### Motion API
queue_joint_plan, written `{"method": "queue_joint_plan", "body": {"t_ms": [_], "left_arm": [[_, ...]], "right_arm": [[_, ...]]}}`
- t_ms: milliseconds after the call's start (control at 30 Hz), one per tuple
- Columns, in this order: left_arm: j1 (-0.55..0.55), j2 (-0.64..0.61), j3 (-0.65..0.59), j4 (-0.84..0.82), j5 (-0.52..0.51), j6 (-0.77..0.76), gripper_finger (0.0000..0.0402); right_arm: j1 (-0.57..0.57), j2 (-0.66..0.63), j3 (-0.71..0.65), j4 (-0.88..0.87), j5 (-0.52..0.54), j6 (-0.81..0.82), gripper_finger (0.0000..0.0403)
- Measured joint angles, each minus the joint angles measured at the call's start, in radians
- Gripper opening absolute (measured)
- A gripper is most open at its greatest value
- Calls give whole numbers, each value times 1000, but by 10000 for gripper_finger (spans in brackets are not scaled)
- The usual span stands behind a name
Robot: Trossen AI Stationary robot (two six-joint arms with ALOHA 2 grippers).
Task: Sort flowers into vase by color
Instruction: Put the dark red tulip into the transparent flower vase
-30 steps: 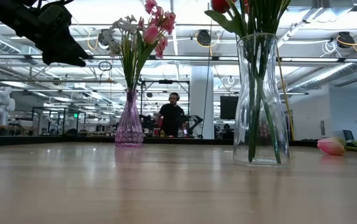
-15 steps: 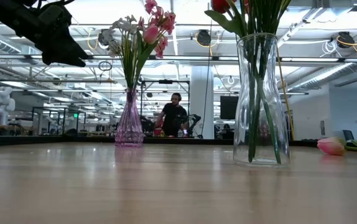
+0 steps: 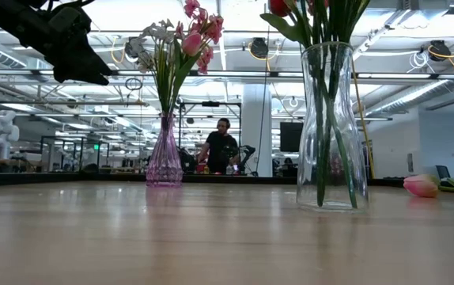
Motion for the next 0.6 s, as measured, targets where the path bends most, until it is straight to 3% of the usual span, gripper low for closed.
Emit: {"method": "queue_joint_plan", "body": {"t_ms": [600], "left_arm": [[0,0,0,0,0,0,215]], "right_arm": [[0,134,-1,-6,66,45,0]]}}
